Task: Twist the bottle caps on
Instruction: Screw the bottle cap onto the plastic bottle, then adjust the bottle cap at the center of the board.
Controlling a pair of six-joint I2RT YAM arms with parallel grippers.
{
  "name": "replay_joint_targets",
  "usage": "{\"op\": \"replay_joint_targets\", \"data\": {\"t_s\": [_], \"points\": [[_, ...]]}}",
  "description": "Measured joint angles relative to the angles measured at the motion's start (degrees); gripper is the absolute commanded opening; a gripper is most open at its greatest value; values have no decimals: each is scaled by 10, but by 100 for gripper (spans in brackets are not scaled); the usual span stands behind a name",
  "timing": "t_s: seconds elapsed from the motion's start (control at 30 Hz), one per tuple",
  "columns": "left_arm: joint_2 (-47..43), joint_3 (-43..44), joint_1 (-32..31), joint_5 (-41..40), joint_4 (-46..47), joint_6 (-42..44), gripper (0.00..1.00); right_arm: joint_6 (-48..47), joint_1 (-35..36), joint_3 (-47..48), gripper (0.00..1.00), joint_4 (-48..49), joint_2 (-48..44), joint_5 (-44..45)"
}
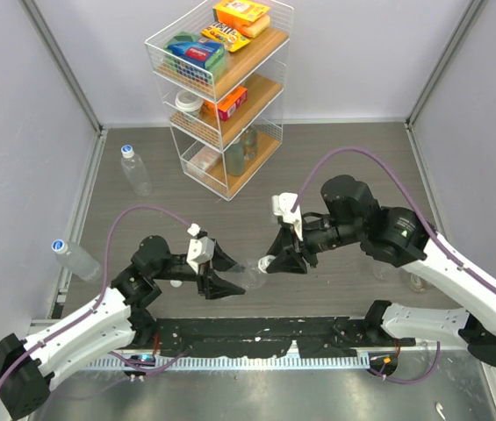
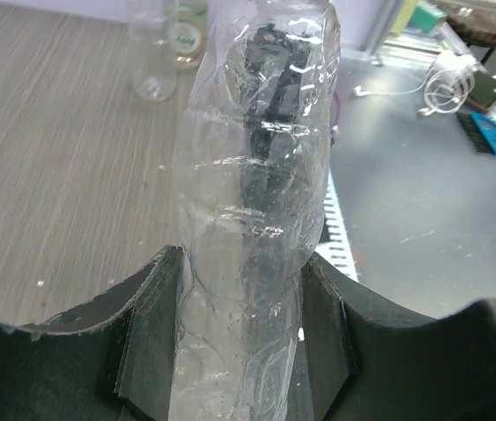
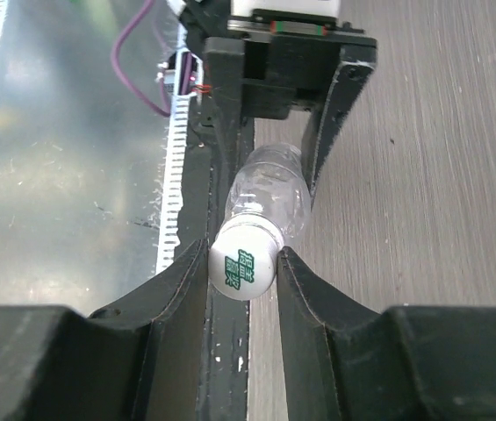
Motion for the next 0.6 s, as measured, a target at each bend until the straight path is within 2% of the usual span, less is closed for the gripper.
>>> {"op": "replay_joint_targets", "data": {"t_s": [0.13, 0.3, 0.43, 0.6], "points": [[0, 0, 0, 33, 44, -23, 16, -43, 2, 0, 1, 5, -11, -43], [0, 1, 0, 51, 48, -31, 15, -57, 2, 12, 1, 16, 8, -93], [-3, 1, -1, 57, 61, -34, 13, -7, 2, 3, 1, 72, 3, -114], [-24, 1, -1, 37, 84, -41, 12, 104, 3, -19, 1, 145, -24, -84]]}}
